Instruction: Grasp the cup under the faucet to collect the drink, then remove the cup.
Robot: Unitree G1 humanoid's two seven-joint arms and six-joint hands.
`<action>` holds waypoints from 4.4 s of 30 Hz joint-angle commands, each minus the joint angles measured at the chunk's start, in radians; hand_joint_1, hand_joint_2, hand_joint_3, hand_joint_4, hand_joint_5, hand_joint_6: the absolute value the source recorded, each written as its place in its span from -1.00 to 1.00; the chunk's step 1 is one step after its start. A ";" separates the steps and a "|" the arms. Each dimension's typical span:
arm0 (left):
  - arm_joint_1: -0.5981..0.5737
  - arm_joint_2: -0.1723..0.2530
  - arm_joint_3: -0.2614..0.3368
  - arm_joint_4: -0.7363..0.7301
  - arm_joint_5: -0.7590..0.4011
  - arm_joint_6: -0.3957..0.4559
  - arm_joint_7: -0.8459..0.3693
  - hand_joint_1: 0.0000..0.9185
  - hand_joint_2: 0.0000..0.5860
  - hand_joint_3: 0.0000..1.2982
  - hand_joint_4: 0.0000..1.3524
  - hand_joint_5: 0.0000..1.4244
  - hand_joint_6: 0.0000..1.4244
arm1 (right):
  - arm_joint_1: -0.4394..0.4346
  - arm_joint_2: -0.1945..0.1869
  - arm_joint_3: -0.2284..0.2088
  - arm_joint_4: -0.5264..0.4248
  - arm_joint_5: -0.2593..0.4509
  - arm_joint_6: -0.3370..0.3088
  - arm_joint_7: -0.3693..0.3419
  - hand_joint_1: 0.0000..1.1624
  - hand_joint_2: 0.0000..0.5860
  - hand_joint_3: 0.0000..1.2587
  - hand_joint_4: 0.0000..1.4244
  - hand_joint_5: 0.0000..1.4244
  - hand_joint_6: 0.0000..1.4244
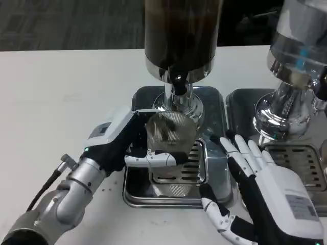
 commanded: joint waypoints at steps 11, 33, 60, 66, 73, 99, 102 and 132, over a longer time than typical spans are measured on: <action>-0.012 0.029 -0.037 -0.031 0.027 0.032 -0.021 -0.72 -0.76 -0.30 -0.59 -0.58 -0.65 | 0.010 0.016 0.002 -0.011 0.002 0.008 -0.006 -0.34 0.59 -0.83 -0.98 -1.00 -1.00; 0.013 0.051 -0.083 -0.185 0.131 0.181 0.019 -0.77 -0.80 -0.57 -1.00 -0.92 -0.97 | 0.009 0.010 -0.007 -0.018 0.030 0.012 0.016 -0.33 0.62 -0.82 -0.98 -1.00 -1.00; 0.111 0.141 -0.052 -0.443 0.112 0.293 -0.066 -1.00 -1.00 -1.00 -1.00 -1.00 -1.00 | -0.016 0.010 -0.001 0.013 0.055 0.010 0.003 -0.32 0.62 -0.80 -0.97 -1.00 -0.98; 0.149 0.156 -0.009 -0.510 0.093 0.286 -0.059 -1.00 -1.00 -1.00 -1.00 -1.00 -1.00 | -0.022 0.007 -0.001 0.018 0.061 0.010 0.002 -0.32 0.62 -0.79 -0.97 -1.00 -0.98; 0.203 0.180 0.040 -0.595 0.062 0.270 -0.064 -1.00 -1.00 -1.00 -1.00 -1.00 -1.00 | -0.021 0.006 -0.002 0.018 0.070 0.011 0.002 -0.32 0.62 -0.79 -0.97 -0.99 -0.98; 0.237 0.256 0.363 -0.796 -1.051 0.105 -0.782 -1.00 -0.88 -0.76 -0.82 -0.73 -0.79 | -0.051 0.003 -0.006 0.042 0.089 0.011 -0.011 -0.32 0.62 -0.78 -0.97 -0.99 -0.98; 0.161 0.254 0.390 -0.798 -1.169 0.242 -0.985 -1.00 -0.87 -0.72 -0.75 -0.67 -0.75 | -0.053 0.004 -0.007 0.046 0.092 0.013 -0.014 -0.32 0.62 -0.78 -0.97 -0.99 -0.98; -0.165 0.041 0.446 -0.541 -1.146 0.891 -1.446 -1.00 -0.97 -0.90 -0.92 -0.79 -0.89 | -0.020 0.031 -0.002 0.049 0.098 0.016 -0.062 -0.32 0.62 -0.77 -0.97 -0.99 -0.98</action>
